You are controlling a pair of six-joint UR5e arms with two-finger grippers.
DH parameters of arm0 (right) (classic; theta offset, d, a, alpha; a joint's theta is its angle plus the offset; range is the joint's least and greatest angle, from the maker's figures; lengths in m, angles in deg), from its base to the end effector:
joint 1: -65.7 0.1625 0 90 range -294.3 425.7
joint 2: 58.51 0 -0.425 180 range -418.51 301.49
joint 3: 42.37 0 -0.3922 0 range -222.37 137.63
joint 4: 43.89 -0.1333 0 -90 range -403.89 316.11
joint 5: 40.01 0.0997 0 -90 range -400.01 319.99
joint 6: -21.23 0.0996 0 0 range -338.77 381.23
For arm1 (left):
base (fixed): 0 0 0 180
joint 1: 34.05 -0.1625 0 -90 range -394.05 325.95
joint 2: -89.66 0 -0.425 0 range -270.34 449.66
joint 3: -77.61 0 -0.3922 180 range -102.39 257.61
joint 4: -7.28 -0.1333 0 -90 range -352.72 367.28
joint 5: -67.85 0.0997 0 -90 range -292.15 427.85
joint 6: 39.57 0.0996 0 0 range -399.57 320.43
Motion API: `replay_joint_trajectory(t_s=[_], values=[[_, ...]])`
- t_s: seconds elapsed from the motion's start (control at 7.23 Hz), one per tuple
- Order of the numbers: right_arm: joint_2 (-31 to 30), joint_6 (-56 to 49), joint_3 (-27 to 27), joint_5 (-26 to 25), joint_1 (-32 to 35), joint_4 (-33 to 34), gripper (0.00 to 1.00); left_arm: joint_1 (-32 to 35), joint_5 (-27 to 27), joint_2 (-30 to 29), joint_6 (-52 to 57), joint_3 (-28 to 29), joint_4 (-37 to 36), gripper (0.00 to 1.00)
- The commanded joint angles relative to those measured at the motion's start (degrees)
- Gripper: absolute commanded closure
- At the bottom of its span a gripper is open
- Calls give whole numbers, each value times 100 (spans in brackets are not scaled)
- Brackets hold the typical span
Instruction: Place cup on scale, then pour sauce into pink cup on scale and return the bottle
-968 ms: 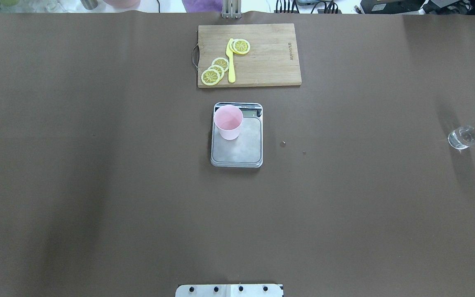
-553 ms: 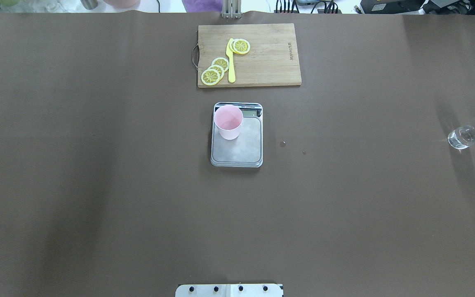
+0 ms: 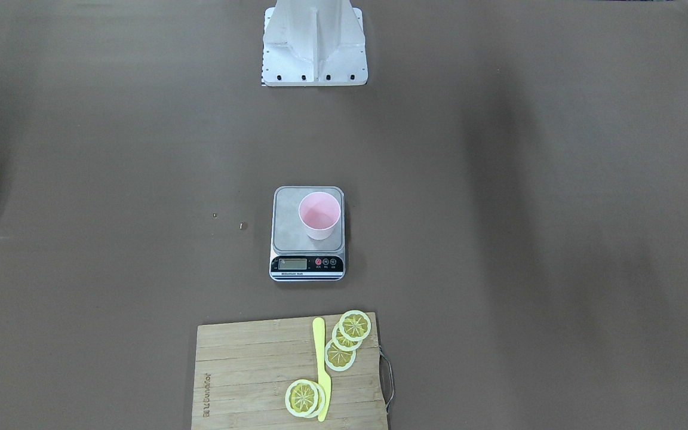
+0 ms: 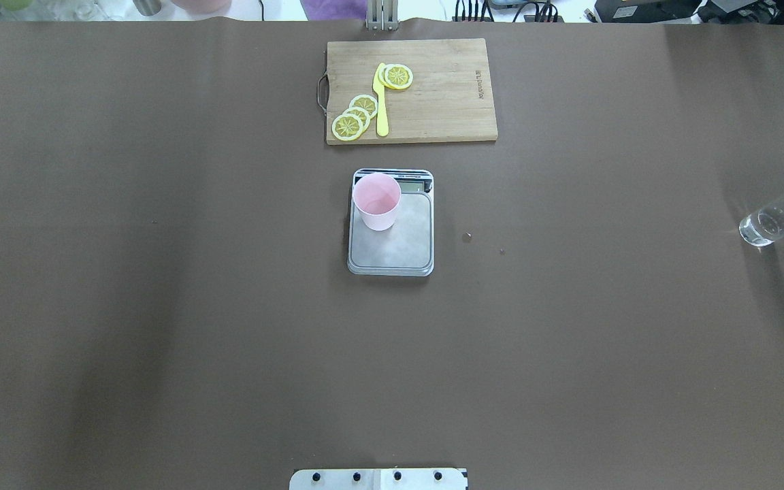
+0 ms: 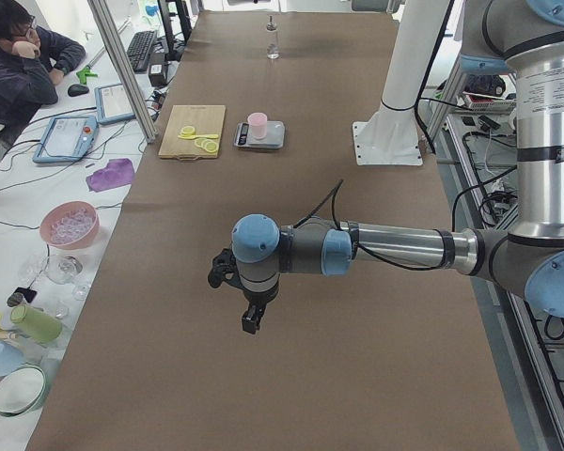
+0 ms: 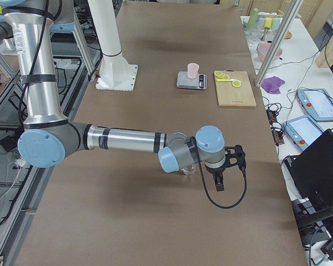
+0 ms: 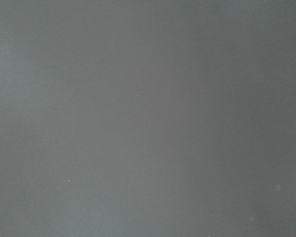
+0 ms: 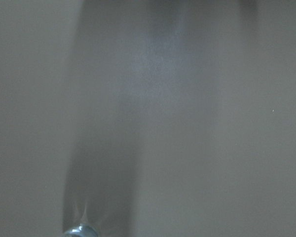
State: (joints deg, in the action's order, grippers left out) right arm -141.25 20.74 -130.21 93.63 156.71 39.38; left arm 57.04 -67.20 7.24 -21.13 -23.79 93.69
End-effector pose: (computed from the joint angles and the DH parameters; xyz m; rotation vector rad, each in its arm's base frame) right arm 0.0744 -0.5555 0.5993 0.2063 -0.7562 -0.0700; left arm -0.0711 -0.4340 0.6276 0.1376 0.7771 0.2886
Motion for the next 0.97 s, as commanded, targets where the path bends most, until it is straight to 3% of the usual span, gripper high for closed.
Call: replay_joint_trajectory(t_s=[0.0, 0.28, 0.83], values=[[-318, -909, -462, -119, 127, 1323, 0, -13, 5, -2, 1, 24, -168, 2], [-847, -865, -462, -180, 128, 1192, 0, -13, 5, -10, 1, 51, -265, 2], [-884, -918, -462, -180, 128, 1183, 0, -13, 31, -380, 63, 42, -880, 2]])
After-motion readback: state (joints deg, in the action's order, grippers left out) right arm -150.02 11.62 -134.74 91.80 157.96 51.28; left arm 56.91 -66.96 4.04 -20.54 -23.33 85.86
